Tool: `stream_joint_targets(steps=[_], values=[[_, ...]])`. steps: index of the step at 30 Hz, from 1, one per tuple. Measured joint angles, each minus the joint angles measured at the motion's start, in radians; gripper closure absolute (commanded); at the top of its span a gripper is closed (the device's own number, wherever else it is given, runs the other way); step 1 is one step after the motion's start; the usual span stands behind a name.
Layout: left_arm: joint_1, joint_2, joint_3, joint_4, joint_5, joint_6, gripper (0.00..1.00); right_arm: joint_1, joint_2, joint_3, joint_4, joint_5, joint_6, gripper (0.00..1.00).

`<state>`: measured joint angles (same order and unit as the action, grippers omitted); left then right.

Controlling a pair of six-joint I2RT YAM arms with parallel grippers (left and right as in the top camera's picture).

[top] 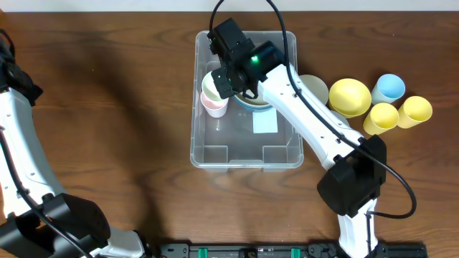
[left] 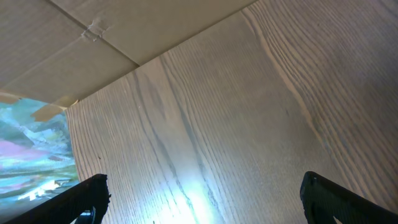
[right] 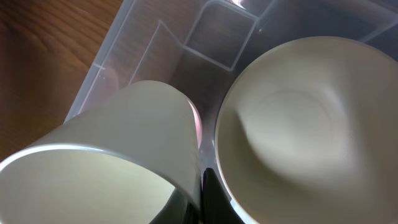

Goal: Pack container
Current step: 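Grasp the white cup and stack it onto the pink cup, then release the white cup and move the right gripper over the yellow cups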

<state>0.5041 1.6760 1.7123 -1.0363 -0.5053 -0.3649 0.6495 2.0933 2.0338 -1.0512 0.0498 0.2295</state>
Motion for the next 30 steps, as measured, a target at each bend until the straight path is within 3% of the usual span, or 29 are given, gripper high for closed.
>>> stream_joint_targets(steps=[2, 6, 10, 22, 30], values=[[0.000, 0.000, 0.000, 0.000, 0.000, 0.000, 0.02, 0.000, 0.000, 0.000, 0.000, 0.000, 0.000, 0.98], [0.000, 0.000, 0.000, 0.000, 0.000, 0.000, 0.02, 0.000, 0.000, 0.000, 0.001, 0.003, 0.003, 0.56], [0.000, 0.000, 0.000, 0.000, 0.000, 0.000, 0.02, 0.000, 0.000, 0.001, 0.002, 0.005, -0.003, 0.42], [0.000, 0.000, 0.000, 0.000, 0.000, 0.000, 0.02, -0.029, -0.010, 0.003, -0.089, 0.090, 0.039, 0.39], [0.000, 0.000, 0.000, 0.000, 0.000, 0.000, 0.02, -0.252, -0.188, 0.008, -0.264, 0.133, 0.110, 0.39]])
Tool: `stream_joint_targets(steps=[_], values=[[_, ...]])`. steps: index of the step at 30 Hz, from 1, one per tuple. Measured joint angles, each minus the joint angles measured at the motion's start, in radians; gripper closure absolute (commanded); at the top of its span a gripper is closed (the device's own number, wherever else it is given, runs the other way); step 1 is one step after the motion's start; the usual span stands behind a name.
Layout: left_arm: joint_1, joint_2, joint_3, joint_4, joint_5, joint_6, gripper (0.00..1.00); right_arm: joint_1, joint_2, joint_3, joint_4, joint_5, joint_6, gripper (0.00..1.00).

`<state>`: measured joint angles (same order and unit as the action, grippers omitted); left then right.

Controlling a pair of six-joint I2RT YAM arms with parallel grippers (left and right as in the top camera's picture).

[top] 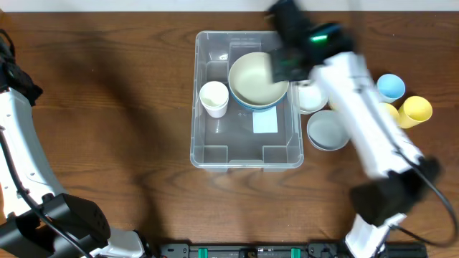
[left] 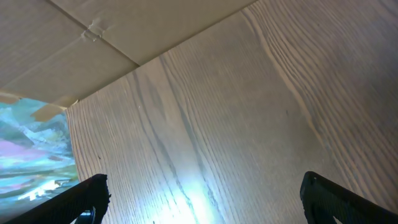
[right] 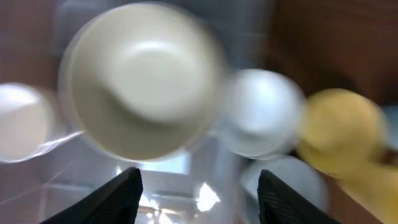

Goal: Pack container
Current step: 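Release the white cup and move the right gripper over the yellow cups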

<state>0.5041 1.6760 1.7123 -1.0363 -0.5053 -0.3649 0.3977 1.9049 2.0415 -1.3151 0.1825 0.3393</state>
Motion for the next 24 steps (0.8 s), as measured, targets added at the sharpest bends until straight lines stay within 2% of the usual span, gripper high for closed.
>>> stream_joint_targets(steps=[4, 11, 18, 24], values=[[0.000, 0.000, 0.000, 0.000, 0.000, 0.000, 0.02, -0.200, -0.087, 0.012, -0.089, 0.018, 0.018, 0.38], [0.000, 0.000, 0.000, 0.000, 0.000, 0.000, 0.02, -0.500, -0.091, 0.009, -0.156, 0.024, 0.020, 0.38], [0.000, 0.000, 0.000, 0.000, 0.000, 0.000, 0.02, -0.758, -0.091, -0.054, -0.144, 0.010, 0.019, 0.37], [0.000, 0.000, 0.000, 0.000, 0.000, 0.000, 0.02, -0.893, -0.091, -0.174, -0.056, -0.057, 0.004, 0.37]])
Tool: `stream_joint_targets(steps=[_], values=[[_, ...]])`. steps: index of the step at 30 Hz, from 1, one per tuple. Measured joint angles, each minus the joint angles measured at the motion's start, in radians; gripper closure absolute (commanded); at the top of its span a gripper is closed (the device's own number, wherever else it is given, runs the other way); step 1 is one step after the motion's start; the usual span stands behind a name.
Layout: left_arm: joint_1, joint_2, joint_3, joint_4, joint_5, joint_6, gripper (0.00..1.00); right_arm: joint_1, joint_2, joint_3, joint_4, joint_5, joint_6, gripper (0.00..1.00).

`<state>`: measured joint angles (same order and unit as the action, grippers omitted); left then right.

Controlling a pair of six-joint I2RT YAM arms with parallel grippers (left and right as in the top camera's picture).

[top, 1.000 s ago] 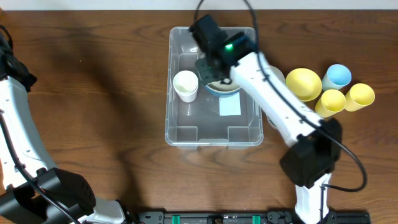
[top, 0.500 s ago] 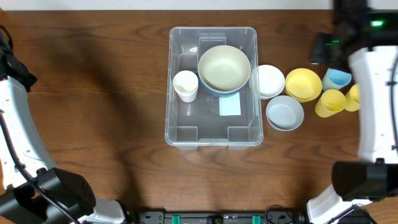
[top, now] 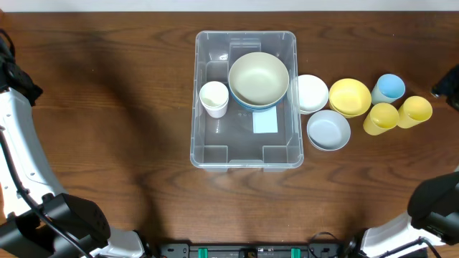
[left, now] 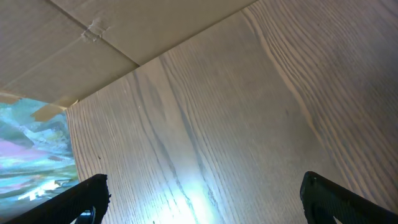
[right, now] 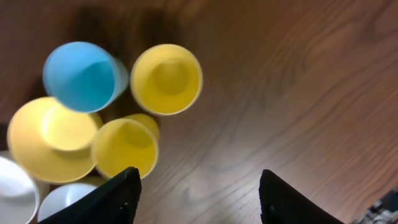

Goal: Pack container
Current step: 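Release the white cup and move the right gripper over the yellow cups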

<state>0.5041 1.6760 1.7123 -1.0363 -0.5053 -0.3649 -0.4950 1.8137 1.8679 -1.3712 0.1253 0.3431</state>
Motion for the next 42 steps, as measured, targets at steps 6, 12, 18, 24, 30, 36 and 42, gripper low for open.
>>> stream_joint_targets(steps=[6, 12, 18, 24, 30, 36, 42], values=[[0.000, 0.000, 0.000, 0.000, 0.000, 0.000, 0.02, -0.066, 0.000, -0.168, 0.135, -0.074, -0.011, 0.37], [0.000, 0.000, 0.000, 0.000, 0.000, 0.000, 0.02, -0.089, 0.000, -0.326, 0.278, -0.146, -0.014, 0.39], [0.000, 0.000, 0.000, 0.000, 0.000, 0.000, 0.02, -0.091, 0.001, -0.457, 0.435, -0.187, -0.014, 0.39], [0.000, 0.000, 0.000, 0.000, 0.000, 0.000, 0.02, -0.091, 0.001, -0.519, 0.526, -0.204, -0.014, 0.40], [0.000, 0.000, 0.000, 0.000, 0.000, 0.000, 0.02, -0.091, 0.001, -0.535, 0.591, -0.220, -0.014, 0.40], [0.000, 0.000, 0.000, 0.000, 0.000, 0.000, 0.02, -0.091, 0.001, -0.538, 0.601, -0.224, -0.014, 0.41], [0.000, 0.000, 0.000, 0.000, 0.000, 0.000, 0.02, -0.091, 0.001, -0.544, 0.601, -0.281, -0.021, 0.41]])
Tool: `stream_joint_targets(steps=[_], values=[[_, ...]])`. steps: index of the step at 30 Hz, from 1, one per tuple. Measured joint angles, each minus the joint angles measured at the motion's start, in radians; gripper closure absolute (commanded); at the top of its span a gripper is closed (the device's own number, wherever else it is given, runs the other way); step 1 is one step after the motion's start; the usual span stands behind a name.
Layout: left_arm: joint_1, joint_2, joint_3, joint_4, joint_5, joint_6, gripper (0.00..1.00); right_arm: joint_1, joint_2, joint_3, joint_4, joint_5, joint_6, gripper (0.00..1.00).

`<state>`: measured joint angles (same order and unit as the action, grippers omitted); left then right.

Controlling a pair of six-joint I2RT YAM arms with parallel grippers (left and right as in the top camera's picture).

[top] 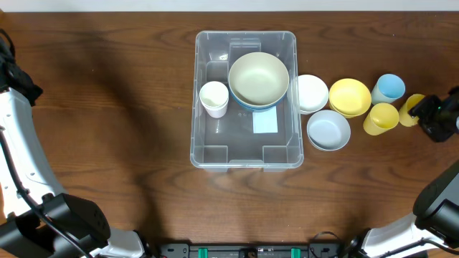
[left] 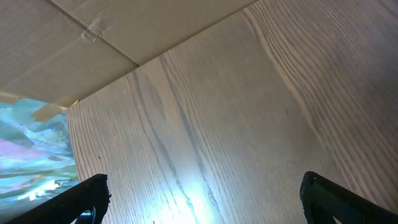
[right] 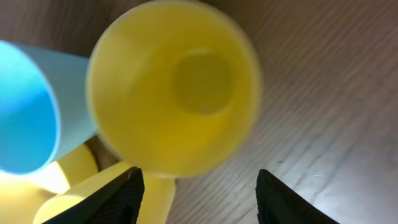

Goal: Pack container
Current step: 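Release the white cup and move the right gripper over the yellow cups, then lower the right gripper and grasp the rim of a yellow cup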

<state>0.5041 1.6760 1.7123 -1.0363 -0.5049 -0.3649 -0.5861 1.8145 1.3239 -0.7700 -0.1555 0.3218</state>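
Observation:
A clear plastic container (top: 245, 166) stands mid-table. In it a cream bowl (top: 259, 77) sits on a blue one, with a cream cup (top: 214, 98) to its left. My right gripper (right: 199, 193) is open just above the rightmost yellow cup (right: 174, 87), one finger on each side of it and not touching it. A blue cup (right: 28, 106) and a second yellow cup (right: 81, 193) crowd that cup's left side. In the overhead view the right gripper (top: 432, 115) covers part of the yellow cup (top: 409, 107). My left gripper (left: 205, 202) is open over bare wood.
Right of the container stand a white bowl (top: 311, 93), a yellow bowl (top: 349, 97) and a grey-blue bowl (top: 328, 130). The blue cup (top: 388, 88) and second yellow cup (top: 380, 117) stand beside them. The left arm (top: 14, 79) stays at the far left edge.
My right gripper was high over the cluster of cups at the table's right edge. Now it is low and close over the rightmost yellow cup, still open. The left arm has not moved.
My right gripper was inside the container at the cream cup on its left side. Then it was open and away to the right, with the cup left standing in the container. Then it was high above the cups, and now it is down at the yellow one.

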Motion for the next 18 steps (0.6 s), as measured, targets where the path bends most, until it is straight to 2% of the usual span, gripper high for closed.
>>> stream_joint_targets(steps=[18], values=[[0.000, 0.000, 0.000, 0.000, 0.000, 0.000, 0.02, -0.032, -0.002, -0.003, 0.000, -0.098, -0.018, 0.41]])
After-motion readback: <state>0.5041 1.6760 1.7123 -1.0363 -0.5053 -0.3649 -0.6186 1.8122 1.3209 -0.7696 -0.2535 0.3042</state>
